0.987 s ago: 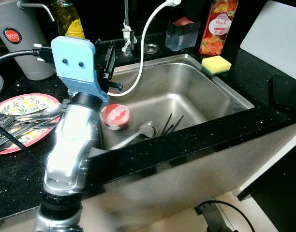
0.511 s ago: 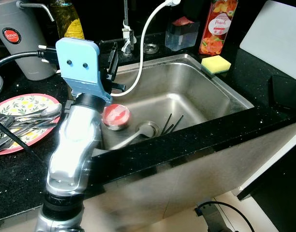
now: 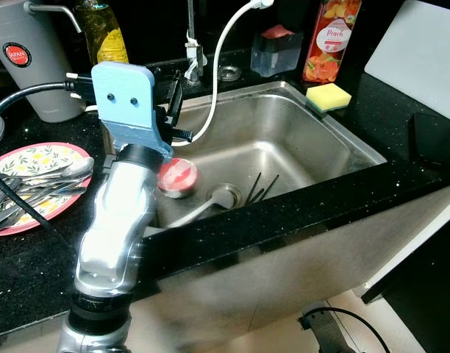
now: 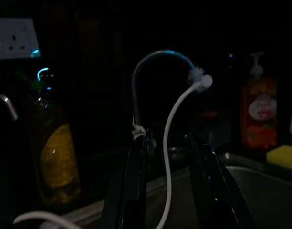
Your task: Kitchen organization
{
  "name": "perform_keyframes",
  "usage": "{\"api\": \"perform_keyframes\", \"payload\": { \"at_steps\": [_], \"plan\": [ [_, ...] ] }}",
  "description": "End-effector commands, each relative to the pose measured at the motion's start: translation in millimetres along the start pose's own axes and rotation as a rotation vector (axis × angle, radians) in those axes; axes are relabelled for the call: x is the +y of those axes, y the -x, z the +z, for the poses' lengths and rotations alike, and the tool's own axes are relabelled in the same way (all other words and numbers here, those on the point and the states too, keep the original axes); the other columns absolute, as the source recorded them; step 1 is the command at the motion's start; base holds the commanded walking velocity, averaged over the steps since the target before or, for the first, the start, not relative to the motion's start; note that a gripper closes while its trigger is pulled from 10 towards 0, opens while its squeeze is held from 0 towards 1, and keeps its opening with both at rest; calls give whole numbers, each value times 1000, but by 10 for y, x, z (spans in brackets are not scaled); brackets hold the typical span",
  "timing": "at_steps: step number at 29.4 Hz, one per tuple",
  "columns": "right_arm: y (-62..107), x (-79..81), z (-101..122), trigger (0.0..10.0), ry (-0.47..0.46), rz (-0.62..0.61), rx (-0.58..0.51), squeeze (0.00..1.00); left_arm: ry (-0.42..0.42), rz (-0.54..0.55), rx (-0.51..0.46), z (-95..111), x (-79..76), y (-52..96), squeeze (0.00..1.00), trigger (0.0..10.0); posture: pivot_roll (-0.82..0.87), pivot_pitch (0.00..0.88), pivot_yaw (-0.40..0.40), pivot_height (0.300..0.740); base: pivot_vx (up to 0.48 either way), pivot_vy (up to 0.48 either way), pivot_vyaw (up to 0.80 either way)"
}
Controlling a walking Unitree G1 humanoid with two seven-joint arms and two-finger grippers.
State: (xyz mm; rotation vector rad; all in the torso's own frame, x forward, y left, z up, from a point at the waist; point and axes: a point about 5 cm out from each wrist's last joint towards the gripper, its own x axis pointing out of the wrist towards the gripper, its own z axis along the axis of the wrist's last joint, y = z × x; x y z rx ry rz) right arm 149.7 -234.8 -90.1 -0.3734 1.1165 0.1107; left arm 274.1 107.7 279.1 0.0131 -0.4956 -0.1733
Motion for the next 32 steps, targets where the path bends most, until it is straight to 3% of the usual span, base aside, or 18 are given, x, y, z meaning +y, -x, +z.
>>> {"api": "perform_keyframes", "payload": {
  "at_steps": [1,30,32],
  "plan": [
    [-2,50,-18,10000,-4,14,5,0,-7,6,26,-53,-8,14,0,10000,53,0,55,740,-382,0,0],
    [-1,111,-64,10000,-14,17,17,0,-17,7,36,-78,6,11,0,10000,49,0,63,740,-351,0,0],
    [2,119,-86,10000,-15,17,23,0,-35,9,79,-167,19,54,0,10000,49,0,70,740,0,0,0]
  ]
}}
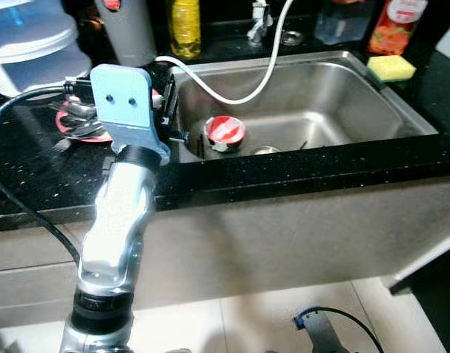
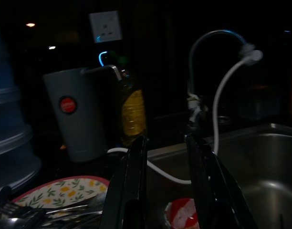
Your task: Kitchen organization
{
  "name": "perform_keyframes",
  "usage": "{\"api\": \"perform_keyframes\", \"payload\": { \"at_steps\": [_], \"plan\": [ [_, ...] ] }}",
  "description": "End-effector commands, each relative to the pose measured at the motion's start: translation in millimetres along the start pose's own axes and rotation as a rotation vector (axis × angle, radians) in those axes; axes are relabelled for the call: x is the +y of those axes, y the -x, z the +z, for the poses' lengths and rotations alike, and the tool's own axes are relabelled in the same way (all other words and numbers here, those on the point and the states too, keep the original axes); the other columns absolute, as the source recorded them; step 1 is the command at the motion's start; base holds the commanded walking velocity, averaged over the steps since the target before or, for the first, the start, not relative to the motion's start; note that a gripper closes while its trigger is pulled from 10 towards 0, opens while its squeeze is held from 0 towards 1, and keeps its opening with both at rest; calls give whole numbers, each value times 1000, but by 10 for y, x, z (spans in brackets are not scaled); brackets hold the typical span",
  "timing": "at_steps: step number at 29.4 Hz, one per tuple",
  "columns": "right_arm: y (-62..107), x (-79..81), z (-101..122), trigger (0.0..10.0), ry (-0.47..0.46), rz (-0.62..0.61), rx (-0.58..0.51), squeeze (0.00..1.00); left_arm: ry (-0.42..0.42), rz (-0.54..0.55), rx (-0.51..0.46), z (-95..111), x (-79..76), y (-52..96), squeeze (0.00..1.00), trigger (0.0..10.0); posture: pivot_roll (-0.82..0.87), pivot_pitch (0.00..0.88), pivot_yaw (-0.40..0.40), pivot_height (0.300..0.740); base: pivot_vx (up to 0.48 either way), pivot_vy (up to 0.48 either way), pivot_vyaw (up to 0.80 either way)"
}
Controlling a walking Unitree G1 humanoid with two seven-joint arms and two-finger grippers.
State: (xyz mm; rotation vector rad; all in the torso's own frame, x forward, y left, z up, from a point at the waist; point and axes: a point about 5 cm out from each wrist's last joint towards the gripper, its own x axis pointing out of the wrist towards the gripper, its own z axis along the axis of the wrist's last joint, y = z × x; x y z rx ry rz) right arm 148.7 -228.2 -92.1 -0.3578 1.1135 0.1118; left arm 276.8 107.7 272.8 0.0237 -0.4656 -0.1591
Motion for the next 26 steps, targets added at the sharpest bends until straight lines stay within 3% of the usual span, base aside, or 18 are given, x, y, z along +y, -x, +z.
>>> {"api": "perform_keyframes", "payload": {
  "at_steps": [1,6,8,11,14,23,26],
  "plan": [
    [8,48,-93,10000,-3,9,28,0,-24,-2,48,-100,18,44,0,10000,49,0,70,740,0,0,0],
    [10,52,-107,10000,-5,7,31,0,-135,23,127,-320,132,192,0,10000,48,0,71,740,0,0,0],
    [12,47,-117,10000,-4,6,33,0,-252,100,169,-456,269,317,0,10000,48,0,71,740,0,0,0],
    [14,39,-121,10000,-3,6,34,0,-279,151,199,-517,350,377,0,10000,48,0,71,740,0,0,0],
    [17,21,-131,10000,5,6,37,0,-313,286,281,-661,564,500,0,10000,48,0,71,740,0,0,0],
    [6,28,-61,10000,15,12,19,0,-336,345,332,-759,629,608,0,10000,74,0,59,740,0,0,0],
    [2,34,-35,10000,12,13,11,0,-446,487,428,-908,754,796,0,10000,75,0,63,740,0,0,0]
  ]
}}
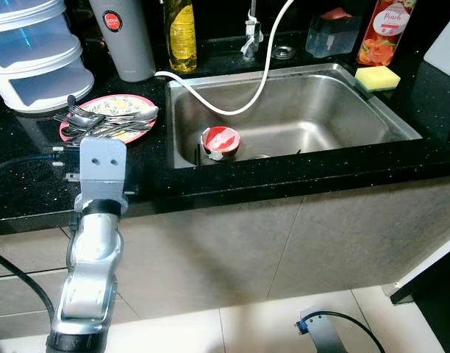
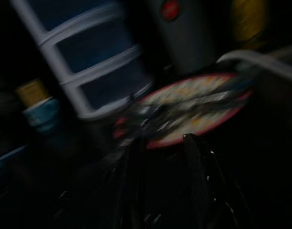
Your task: Kitchen organization
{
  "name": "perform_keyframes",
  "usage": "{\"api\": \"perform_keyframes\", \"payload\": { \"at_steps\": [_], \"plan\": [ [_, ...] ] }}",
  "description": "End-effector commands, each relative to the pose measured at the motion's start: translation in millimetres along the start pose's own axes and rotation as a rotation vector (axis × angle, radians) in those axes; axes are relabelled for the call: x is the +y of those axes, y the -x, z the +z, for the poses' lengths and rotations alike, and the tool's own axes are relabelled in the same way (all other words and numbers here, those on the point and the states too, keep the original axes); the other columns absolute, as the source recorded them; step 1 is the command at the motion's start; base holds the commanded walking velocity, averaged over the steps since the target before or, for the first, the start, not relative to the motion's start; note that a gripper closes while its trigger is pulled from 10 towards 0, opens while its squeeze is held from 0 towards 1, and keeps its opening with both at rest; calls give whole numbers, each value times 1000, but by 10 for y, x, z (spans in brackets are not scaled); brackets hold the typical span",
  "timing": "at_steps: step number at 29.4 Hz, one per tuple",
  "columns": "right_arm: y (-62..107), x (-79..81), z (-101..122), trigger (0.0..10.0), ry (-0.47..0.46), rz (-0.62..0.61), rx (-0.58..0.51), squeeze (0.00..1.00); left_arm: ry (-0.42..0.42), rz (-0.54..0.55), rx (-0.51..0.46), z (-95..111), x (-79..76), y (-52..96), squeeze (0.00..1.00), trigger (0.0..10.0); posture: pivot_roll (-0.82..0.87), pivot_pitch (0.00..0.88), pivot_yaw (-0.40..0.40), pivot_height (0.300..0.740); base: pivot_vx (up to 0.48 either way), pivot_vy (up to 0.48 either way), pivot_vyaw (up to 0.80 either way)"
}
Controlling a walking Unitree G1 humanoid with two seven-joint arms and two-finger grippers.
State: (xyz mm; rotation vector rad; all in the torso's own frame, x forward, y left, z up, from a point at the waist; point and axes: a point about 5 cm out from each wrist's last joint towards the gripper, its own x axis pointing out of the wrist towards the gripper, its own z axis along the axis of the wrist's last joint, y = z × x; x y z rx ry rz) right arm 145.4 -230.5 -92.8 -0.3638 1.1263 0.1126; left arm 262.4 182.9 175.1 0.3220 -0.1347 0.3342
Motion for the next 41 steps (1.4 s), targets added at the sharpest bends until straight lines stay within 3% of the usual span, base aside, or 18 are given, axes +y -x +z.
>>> {"api": "perform_keyframes", "payload": {
  "at_steps": [1,2,3,6,7,9,10,12,13,14,15,18,20,21,25,28,35,41],
  "plan": [
    [-4,45,4,10000,6,13,-2,0,-67,76,75,-167,67,32,0,10000,75,0,63,740,0,0,0],
    [-4,45,4,10000,6,13,-2,0,-67,76,75,-167,67,32,0,10000,75,0,63,740,0,0,0],
    [-4,47,6,10000,4,15,-4,0,-220,310,222,-514,359,136,0,10000,74,0,68,740,0,0,0],
    [-4,47,6,10000,4,15,-4,0,-220,310,222,-514,359,136,0,10000,74,0,68,740,0,0,0],
    [-2,47,-5,10000,2,15,-2,0,-289,419,296,-697,539,213,0,10000,73,0,69,740,0,0,0],
    [-2,47,-5,10000,2,15,-2,0,-289,419,296,-697,539,213,0,10000,73,0,69,740,0,0,0],
    [-1,49,-18,10000,1,15,1,0,-343,491,364,-873,688,292,0,10000,76,0,65,740,0,0,0],
    [0,59,-29,10000,7,18,6,0,-316,426,566,-1390,680,484,0,10000,73,0,66,740,0,0,0],
    [0,59,-29,10000,7,18,6,0,-316,426,566,-1390,680,484,0,10000,73,0,66,740,0,0,0],
    [-1,58,-21,10000,8,18,5,0,-187,253,742,-1765,435,681,0,10000,68,0,67,740,0,0,0],
    [-1,58,-21,10000,8,18,5,0,-187,253,742,-1765,435,681,0,10000,68,0,67,740,0,0,0],
    [-5,56,11,10000,7,16,-4,0,-44,-11,869,-2034,48,975,0,10000,54,0,71,740,0,0,0],
    [-7,57,20,10000,7,16,-7,0,-41,-70,872,-2068,-23,1050,0,10000,54,0,71,740,0,0,0],
    [-8,58,30,10000,9,17,-10,0,-8,-140,925,-2155,-93,1194,0,10000,47,0,70,740,0,0,0],
    [-8,59,35,10000,29,22,-11,0,54,-270,1030,-2275,-198,1440,0,10000,44,0,63,740,0,0,0],
    [-4,66,9,10000,82,39,-1,0,4,-394,1072,-2369,-249,1592,0,10000,46,0,38,740,0,0,0],
    [0,61,13,10000,199,84,0,0,-94,-460,987,-2420,-279,1614,0,10000,55,0,-21,740,0,0,0],
    [-6,68,112,10000,180,131,-33,0,-95,-478,1006,-2444,-309,1675,0,10000,69,0,-48,740,0,0,0]
  ]
}}
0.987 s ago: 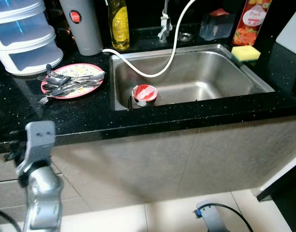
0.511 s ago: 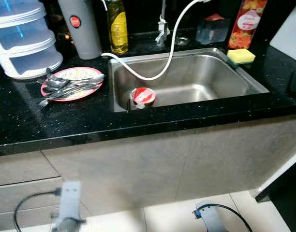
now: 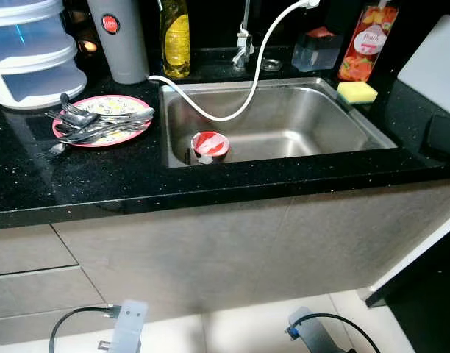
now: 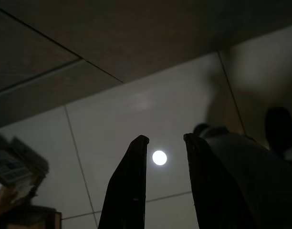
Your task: Kitchen organization
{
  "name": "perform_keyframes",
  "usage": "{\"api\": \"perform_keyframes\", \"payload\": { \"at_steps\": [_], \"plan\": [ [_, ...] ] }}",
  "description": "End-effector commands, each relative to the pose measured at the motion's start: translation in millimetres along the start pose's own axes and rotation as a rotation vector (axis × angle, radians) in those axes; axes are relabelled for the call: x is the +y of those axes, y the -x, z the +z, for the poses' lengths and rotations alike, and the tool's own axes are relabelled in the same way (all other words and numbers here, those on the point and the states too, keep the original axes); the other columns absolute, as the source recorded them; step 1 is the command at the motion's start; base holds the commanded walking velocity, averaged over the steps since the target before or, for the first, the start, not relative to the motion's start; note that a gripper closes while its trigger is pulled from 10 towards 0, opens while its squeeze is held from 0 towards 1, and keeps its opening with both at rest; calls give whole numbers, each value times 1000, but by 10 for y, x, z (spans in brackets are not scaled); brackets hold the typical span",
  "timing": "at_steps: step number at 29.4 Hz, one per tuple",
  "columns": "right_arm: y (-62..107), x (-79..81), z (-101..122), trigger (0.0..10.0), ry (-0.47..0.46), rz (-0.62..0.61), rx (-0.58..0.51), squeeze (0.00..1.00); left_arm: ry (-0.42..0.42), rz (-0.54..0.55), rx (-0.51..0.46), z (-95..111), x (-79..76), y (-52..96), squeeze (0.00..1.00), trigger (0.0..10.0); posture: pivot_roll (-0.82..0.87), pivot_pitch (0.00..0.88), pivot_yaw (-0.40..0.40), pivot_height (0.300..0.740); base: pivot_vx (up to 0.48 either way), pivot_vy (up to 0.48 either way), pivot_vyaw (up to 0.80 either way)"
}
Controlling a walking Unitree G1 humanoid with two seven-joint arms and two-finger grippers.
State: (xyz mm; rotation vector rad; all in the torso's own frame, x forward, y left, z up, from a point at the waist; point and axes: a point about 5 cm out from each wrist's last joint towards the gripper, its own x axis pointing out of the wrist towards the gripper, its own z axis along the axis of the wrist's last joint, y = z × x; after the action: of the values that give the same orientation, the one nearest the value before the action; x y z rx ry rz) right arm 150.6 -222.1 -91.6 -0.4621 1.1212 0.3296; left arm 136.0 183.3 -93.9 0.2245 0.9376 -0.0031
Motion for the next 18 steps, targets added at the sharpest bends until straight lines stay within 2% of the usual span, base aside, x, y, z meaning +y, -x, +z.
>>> {"api": "perform_keyframes", "payload": {
  "at_steps": [1,3,5,9,14,16,17,18],
  "plan": [
    [-7,-14,76,10000,-21,8,-27,0,10,10,9,-34,29,0,0,10000,73,0,-50,740,0,0,0],
    [-10,-29,112,10000,-36,0,-35,0,20,15,16,-50,40,-2,0,10000,76,0,-49,740,0,0,0],
    [-20,-48,185,10000,-92,-27,-49,0,8,23,26,-80,79,-10,0,10000,80,0,-39,740,0,0,0],
    [-25,-34,202,10000,-116,-28,-54,0,-18,27,26,-87,108,-15,0,10000,79,0,-22,740,0,0,0],
    [-28,2,200,10000,-151,-27,-74,0,-53,41,25,-59,223,-36,0,10000,57,0,-2,740,0,0,0],
    [-25,-10,205,10000,-242,-40,-98,0,-50,48,33,-43,267,-47,0,10000,51,0,4,740,0,0,0],
    [-14,-111,264,10000,-458,-76,-144,0,-55,43,27,-11,263,-61,0,10000,54,0,19,740,0,0,0],
    [-14,-111,264,10000,-458,-76,-144,0,-55,43,27,-11,263,-61,0,10000,54,0,19,740,0,0,0]
  ]
}}
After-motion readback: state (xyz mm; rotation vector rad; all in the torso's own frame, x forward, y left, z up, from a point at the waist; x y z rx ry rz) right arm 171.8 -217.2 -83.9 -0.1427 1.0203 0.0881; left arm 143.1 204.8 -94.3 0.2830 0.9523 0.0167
